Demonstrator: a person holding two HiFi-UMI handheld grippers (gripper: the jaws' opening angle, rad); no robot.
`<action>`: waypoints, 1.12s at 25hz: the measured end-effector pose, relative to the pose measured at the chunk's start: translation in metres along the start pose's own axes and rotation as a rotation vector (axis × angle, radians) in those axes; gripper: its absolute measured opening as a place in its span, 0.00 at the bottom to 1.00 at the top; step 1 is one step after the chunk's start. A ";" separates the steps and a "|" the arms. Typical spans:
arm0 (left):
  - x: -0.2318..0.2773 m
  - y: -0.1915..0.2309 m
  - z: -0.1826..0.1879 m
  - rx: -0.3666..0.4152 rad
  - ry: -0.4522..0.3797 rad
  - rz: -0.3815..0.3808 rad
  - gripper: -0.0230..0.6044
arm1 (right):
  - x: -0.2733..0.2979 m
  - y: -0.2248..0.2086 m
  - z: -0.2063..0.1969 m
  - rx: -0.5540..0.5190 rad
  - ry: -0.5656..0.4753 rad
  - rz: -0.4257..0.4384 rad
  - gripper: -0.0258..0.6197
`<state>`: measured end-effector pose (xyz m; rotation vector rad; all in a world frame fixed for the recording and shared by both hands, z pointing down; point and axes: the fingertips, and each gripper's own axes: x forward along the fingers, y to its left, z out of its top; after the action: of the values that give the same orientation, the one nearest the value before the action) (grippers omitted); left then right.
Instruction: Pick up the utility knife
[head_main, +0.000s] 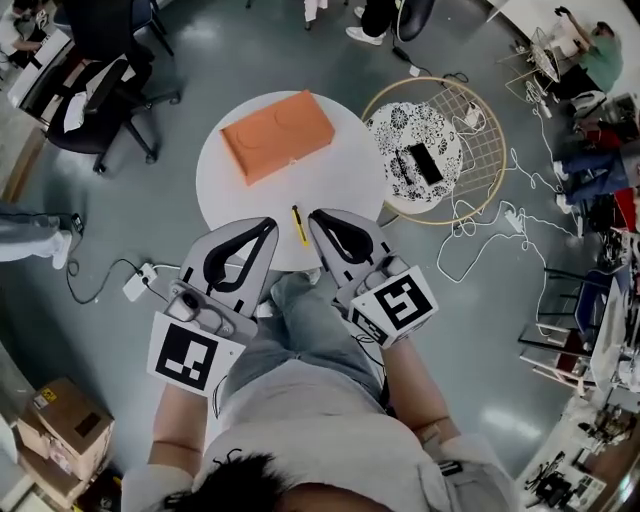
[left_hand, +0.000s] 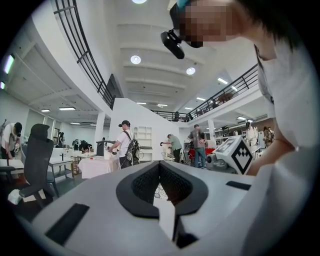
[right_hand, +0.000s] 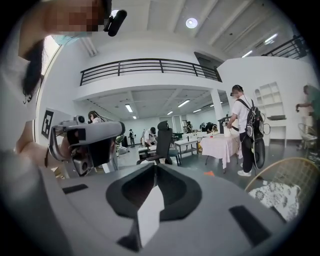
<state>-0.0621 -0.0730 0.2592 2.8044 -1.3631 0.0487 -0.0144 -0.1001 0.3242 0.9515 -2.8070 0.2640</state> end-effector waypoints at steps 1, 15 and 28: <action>0.004 0.000 -0.003 -0.005 0.005 -0.004 0.05 | 0.002 -0.004 -0.005 0.004 0.011 -0.004 0.06; 0.033 0.020 -0.047 -0.065 0.075 -0.018 0.05 | 0.043 -0.043 -0.098 0.090 0.214 -0.039 0.07; 0.035 0.032 -0.077 -0.107 0.126 -0.019 0.05 | 0.062 -0.058 -0.194 0.190 0.406 -0.093 0.10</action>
<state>-0.0671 -0.1174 0.3380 2.6764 -1.2724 0.1452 -0.0081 -0.1392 0.5326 0.9388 -2.3926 0.6419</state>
